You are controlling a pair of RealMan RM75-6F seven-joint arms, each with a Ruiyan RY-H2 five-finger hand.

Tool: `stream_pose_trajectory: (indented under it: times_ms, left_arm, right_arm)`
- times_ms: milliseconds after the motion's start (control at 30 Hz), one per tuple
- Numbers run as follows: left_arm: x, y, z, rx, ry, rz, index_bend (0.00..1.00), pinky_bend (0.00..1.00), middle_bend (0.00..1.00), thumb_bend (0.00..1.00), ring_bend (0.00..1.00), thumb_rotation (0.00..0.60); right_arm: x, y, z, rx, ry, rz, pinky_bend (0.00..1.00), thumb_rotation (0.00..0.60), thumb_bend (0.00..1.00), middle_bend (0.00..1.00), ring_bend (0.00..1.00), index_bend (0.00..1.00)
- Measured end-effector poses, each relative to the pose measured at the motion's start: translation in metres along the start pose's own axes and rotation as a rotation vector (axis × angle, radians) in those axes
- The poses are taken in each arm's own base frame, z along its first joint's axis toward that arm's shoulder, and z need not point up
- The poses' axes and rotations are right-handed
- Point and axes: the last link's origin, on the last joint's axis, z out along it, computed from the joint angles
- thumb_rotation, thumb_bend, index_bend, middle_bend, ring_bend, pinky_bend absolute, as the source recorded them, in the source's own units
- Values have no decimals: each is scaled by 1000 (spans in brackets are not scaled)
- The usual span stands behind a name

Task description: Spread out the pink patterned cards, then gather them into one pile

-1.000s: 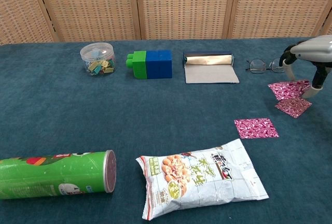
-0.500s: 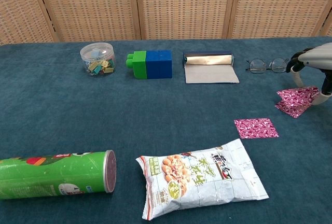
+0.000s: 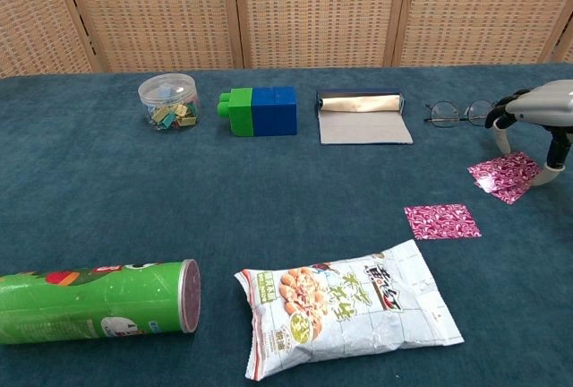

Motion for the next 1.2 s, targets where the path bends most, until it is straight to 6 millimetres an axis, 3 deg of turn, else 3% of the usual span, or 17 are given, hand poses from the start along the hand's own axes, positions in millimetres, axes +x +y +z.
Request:
stream_pose_trajectory:
  times_ms: [667,1200]
  left_arm:
    - [0,3,4,-15,-3,2,0,0,0,30,0,600]
    - [3,-2,13,-14,-4,-3,0,0,0,29,0,600]
  right_arm:
    - [4,1,-9,16,21,39,0,600,53,137,0,385]
    - [9,-57,-42,113,44,139,0,600,28,122,0,362]
